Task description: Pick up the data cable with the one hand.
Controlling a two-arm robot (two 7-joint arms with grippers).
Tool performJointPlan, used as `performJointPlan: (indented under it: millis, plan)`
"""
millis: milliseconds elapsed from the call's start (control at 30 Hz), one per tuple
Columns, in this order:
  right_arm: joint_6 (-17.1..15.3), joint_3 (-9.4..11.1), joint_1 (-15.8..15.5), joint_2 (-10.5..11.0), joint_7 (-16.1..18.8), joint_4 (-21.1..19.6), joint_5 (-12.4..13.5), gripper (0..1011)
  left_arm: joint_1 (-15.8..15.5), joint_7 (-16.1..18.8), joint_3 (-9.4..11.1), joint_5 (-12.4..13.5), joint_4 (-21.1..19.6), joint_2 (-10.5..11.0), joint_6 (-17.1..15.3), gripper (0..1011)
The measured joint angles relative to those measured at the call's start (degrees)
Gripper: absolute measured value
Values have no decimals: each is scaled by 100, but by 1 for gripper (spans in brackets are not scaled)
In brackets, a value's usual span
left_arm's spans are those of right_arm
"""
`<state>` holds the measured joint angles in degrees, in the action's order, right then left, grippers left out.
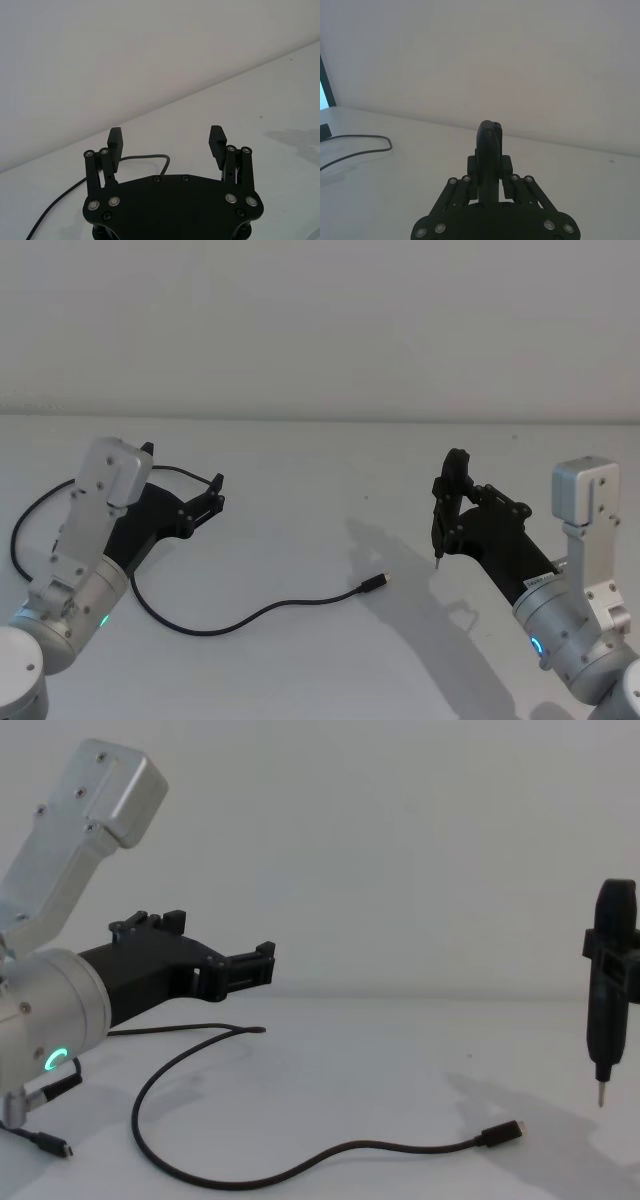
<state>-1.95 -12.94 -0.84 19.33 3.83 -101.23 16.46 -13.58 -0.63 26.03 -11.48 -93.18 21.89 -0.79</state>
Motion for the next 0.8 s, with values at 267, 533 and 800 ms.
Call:
performJointPlan:
  millis: [267,533,800]
  plan:
    - [0,0,0,0,0,0,0,275,0,0,0,0,0,0,0,1001]
    - [0,0,0,0,0,0,0,275,0,0,0,0,0,0,0,1001]
    - [0,0,0,0,0,0,0,275,-2,-3,0,0,1,-1,-1,1001]
